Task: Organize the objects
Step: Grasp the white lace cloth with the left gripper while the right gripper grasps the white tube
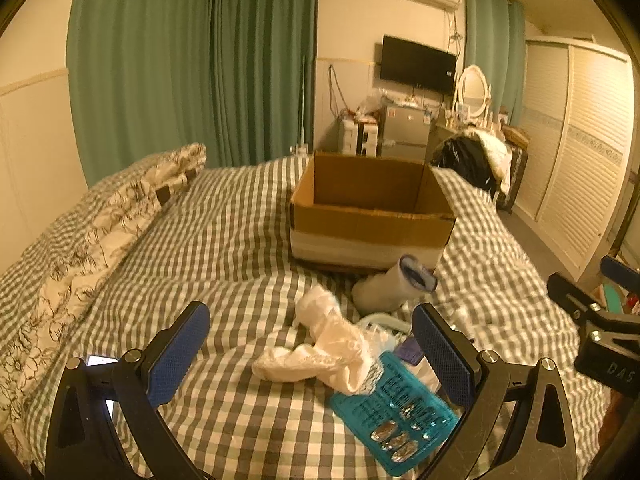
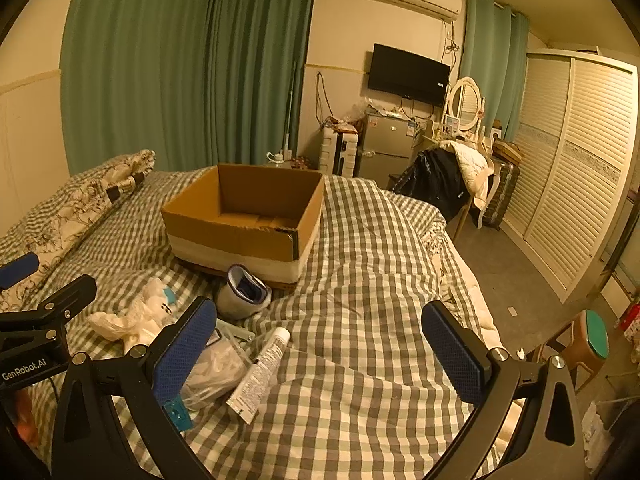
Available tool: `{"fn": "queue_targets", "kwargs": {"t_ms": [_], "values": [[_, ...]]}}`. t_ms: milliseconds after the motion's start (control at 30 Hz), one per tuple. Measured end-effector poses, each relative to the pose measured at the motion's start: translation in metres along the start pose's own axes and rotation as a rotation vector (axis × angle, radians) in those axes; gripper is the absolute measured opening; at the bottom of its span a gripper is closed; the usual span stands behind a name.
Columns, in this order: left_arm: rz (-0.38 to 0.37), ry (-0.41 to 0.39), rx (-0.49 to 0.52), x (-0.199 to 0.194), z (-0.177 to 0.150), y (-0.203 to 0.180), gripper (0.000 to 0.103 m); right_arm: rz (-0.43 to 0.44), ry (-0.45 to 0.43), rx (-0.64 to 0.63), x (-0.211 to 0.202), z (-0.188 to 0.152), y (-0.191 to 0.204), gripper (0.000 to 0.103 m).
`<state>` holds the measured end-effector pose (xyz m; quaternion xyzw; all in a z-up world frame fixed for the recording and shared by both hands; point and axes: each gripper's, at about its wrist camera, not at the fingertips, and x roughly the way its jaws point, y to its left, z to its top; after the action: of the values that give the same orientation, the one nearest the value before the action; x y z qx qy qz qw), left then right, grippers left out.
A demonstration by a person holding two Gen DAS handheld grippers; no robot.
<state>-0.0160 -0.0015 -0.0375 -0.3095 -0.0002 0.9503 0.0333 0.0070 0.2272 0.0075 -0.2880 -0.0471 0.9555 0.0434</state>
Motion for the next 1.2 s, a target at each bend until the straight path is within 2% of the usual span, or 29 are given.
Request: {"fn": "queue_targets", "kwargs": {"t_ms": [233,333,433,500,567,600,700,900,967,1133,1200], "values": [[-0.007,0.106,0.033,0.036,-0.018,-0.009,0.099,0.007,0.056,0.001,0.023,-0.012,-0.003,0.103],[-0.001,0.154,0.046,0.053,-0.027,-0.011,0.089,0.013,0.076,0.002,0.031,-0.016,-0.003,0.103],[-0.016,0.202,0.039,0.067,-0.035,-0.009,0.069,0.021,0.095,0.004,0.039,-0.021,-0.003,0.103],[-0.04,0.22,0.035,0.071,-0.038,-0.009,0.041,0.033,0.111,-0.002,0.043,-0.023,0.001,0.103],[-0.064,0.215,0.041,0.071,-0.039,-0.01,0.023,0.042,0.124,-0.02,0.045,-0.027,0.006,0.103],[-0.072,0.211,0.047,0.069,-0.039,-0.011,0.018,0.047,0.13,-0.031,0.046,-0.028,0.01,0.103],[-0.078,0.192,0.06,0.063,-0.037,-0.014,0.014,0.062,0.152,-0.061,0.05,-0.034,0.02,0.103],[-0.07,0.155,0.035,0.049,-0.027,-0.003,0.013,0.069,0.231,-0.16,0.065,-0.051,0.046,0.101],[-0.071,0.147,0.021,0.045,-0.025,0.002,0.013,0.063,0.258,-0.184,0.072,-0.058,0.051,0.09],[-0.075,0.145,0.008,0.038,-0.025,0.01,0.013,0.079,0.299,-0.191,0.08,-0.066,0.052,0.035],[-0.08,0.142,0.005,0.034,-0.024,0.011,0.013,0.085,0.286,-0.189,0.076,-0.064,0.05,0.021]]}}
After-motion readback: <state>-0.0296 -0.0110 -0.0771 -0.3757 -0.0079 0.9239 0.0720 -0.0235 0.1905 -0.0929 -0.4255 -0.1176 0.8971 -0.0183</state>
